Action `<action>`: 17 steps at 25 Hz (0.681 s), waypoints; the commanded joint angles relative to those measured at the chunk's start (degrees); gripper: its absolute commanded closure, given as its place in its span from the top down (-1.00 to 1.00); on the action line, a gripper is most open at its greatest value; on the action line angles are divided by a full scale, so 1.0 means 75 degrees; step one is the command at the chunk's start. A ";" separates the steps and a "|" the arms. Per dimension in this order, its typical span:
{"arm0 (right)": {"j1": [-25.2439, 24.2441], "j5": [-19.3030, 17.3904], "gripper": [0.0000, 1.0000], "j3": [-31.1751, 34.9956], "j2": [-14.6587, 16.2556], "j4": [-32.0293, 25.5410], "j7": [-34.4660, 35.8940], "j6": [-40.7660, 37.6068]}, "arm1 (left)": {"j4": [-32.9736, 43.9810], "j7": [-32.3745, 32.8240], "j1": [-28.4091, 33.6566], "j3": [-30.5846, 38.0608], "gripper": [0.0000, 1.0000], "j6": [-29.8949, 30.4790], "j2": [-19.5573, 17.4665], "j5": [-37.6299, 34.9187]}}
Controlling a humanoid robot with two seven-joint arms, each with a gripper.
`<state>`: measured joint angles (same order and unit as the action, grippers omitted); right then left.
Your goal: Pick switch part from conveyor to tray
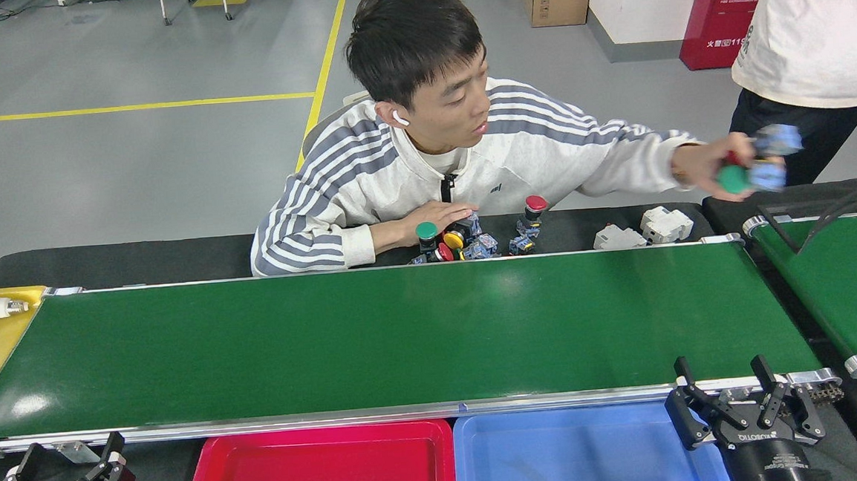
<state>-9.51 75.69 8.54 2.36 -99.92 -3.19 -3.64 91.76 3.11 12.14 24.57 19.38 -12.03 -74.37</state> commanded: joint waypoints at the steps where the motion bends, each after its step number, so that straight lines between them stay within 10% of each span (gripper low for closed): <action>1: -0.0067 -0.0002 0.99 -0.0014 -0.0010 -0.0131 -0.0009 -0.0031 | 0.0059 -0.0051 -0.0024 0.0052 1.00 0.0029 -0.0072 0.0014; 17: -0.0396 -0.0014 0.99 0.0033 -0.0162 -0.0131 0.0038 -0.0441 | -0.0129 -0.0062 -0.0036 0.0063 1.00 0.0052 -0.0083 0.0049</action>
<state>-13.13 75.69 8.46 1.16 -100.33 -3.42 -6.96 90.36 3.11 12.34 24.83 19.60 -12.03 -74.24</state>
